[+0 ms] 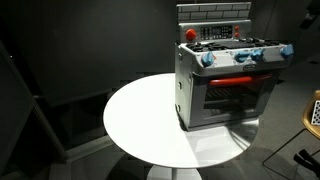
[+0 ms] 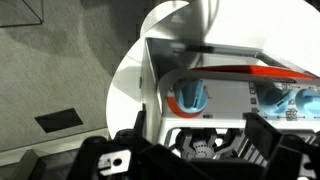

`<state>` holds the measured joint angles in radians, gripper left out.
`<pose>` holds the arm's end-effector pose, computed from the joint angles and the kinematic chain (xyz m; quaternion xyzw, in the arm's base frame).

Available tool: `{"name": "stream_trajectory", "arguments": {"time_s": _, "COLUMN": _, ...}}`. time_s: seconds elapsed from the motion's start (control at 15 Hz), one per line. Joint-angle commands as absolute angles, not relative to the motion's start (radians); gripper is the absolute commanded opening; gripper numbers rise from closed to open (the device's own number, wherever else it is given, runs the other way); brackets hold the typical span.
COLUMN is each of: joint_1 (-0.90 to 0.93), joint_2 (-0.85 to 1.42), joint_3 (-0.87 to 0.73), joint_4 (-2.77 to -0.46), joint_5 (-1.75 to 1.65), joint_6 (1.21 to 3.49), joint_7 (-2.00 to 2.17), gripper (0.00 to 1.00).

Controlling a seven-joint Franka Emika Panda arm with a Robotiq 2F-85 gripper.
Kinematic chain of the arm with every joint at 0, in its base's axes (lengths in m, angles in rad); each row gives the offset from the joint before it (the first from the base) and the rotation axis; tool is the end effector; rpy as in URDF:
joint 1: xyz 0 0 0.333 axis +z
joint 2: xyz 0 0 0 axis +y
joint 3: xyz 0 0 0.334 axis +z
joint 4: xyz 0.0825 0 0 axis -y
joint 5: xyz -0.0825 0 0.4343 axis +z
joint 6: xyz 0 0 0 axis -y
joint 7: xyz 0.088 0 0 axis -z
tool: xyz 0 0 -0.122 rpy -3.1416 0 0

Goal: Press the top switch on the stove

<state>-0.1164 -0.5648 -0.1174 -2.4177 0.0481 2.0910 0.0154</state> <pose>0.4337 -0.1039 0.5183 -0.9835 0.1273 -0.1216 0.0413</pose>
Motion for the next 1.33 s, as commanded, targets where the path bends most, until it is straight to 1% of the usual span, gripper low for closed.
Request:
{"name": "stream_trajectory", "arguments": {"time_s": 0.0, "joint_1": -0.12, "joint_2": -0.465, "joint_3": -0.095, "joint_4": -2.347, "joint_5": 0.028, "joint_6": 2.198, "joint_7": 0.033, "gripper": 1.0}}
{"name": "stream_trajectory", "arguments": {"time_s": 0.53, "joint_1": -0.138, "joint_2": -0.284, "joint_3": -0.073, "joint_4": -2.249, "joint_5": -0.058, "joint_6": 2.398, "joint_7": 0.082, "gripper": 1.0}}
{"name": "stream_trajectory", "arguments": {"time_s": 0.93, "joint_1": -0.154, "joint_2": -0.19, "joint_3": -0.046, "joint_4": -2.169, "joint_5": -0.211, "joint_6": 2.459, "joint_7": 0.206, "gripper": 1.0}}
{"name": "stream_trajectory", "arguments": {"time_s": 1.27, "joint_1": -0.15, "joint_2": -0.134, "joint_3": -0.04, "joint_4": -2.116, "joint_5": -0.318, "joint_6": 2.461, "joint_7": 0.301, "gripper": 1.0}}
